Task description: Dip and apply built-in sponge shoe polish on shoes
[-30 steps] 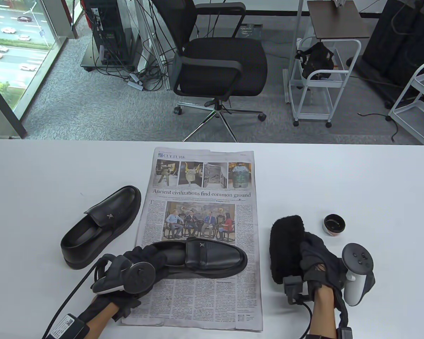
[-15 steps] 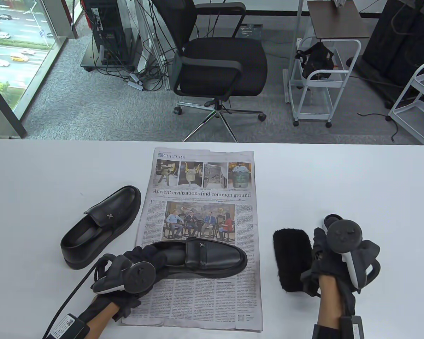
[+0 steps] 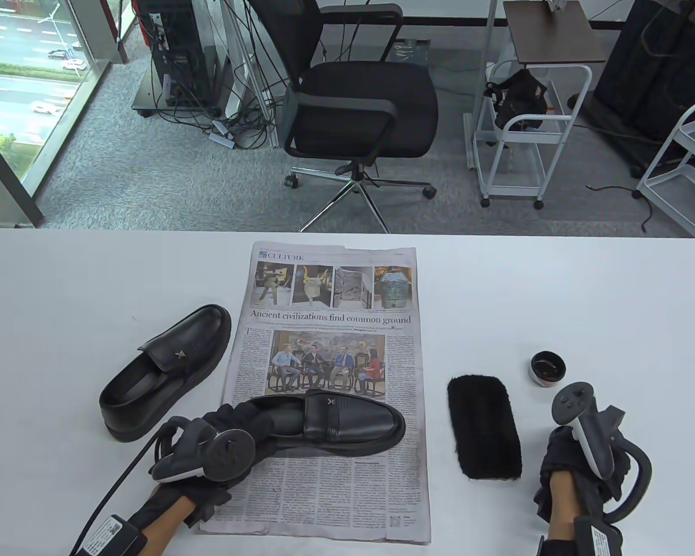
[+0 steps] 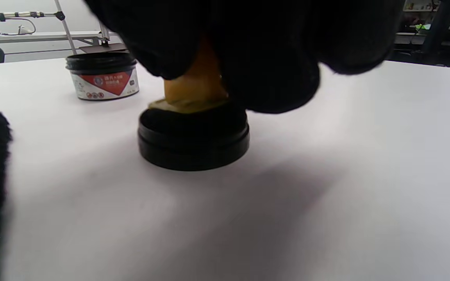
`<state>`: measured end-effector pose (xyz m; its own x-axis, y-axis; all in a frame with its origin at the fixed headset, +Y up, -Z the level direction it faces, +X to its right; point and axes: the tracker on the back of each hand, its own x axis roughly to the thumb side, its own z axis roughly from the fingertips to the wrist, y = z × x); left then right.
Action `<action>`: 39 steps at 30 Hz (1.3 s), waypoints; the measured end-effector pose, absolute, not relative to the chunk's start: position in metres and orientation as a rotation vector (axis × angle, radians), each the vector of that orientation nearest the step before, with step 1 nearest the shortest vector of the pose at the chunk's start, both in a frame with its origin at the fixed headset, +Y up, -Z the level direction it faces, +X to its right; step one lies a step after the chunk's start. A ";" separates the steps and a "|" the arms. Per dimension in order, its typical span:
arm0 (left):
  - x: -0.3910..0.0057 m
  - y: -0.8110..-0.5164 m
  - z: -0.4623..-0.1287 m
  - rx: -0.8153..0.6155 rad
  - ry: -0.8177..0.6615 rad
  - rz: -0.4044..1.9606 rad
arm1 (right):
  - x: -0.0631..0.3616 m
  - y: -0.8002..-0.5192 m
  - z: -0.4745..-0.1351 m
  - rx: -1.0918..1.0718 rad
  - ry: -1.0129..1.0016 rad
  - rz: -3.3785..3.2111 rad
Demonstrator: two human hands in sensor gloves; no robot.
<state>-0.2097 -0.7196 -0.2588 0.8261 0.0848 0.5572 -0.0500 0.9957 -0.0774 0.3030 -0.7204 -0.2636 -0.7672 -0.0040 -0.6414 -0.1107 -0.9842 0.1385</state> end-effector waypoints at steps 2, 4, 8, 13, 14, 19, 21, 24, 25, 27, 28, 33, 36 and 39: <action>-0.210 -0.720 -0.259 -0.060 -0.594 0.071 | 0.303 -0.723 -0.262 -1.058 0.237 2.906; -0.210 -0.720 -0.259 -0.060 -0.594 0.071 | 0.304 -0.721 -0.263 -1.053 0.208 2.903; -0.210 -0.720 -0.259 -0.060 -0.595 0.072 | 0.304 -0.703 -0.268 -1.037 0.162 2.875; -0.210 -0.720 -0.259 -0.059 -0.595 0.070 | 0.306 -0.680 -0.291 -0.949 0.050 2.833; -0.210 -0.720 -0.259 -0.059 -0.595 0.069 | 0.306 -0.679 -0.296 -0.923 0.040 2.836; -0.210 -0.720 -0.259 -0.058 -0.593 0.066 | 0.305 -0.677 -0.329 -0.845 -0.061 2.855; -0.210 -0.720 -0.259 -0.057 -0.593 0.066 | 0.305 -0.679 -0.339 -0.836 -0.098 2.867; -0.210 -0.720 -0.259 -0.057 -0.593 0.066 | 0.306 -0.686 -0.353 -0.822 -0.117 2.912; -0.210 -0.720 -0.259 -0.057 -0.593 0.066 | 0.307 -0.690 -0.356 -0.816 -0.123 2.929; -0.210 -0.720 -0.259 -0.057 -0.593 0.066 | 0.308 -0.697 -0.362 -0.820 -0.106 2.928; -0.210 -0.719 -0.259 -0.054 -0.591 0.065 | 0.308 -0.699 -0.363 -0.827 -0.097 2.927; -0.209 -0.719 -0.259 -0.053 -0.591 0.065 | 0.309 -0.713 -0.370 -0.834 -0.013 2.973; -0.209 -0.720 -0.259 -0.053 -0.592 0.065 | 0.307 -0.722 -0.372 -0.816 0.032 2.974; -0.209 -0.720 -0.259 -0.053 -0.592 0.067 | 0.306 -0.722 -0.372 -0.813 0.023 2.996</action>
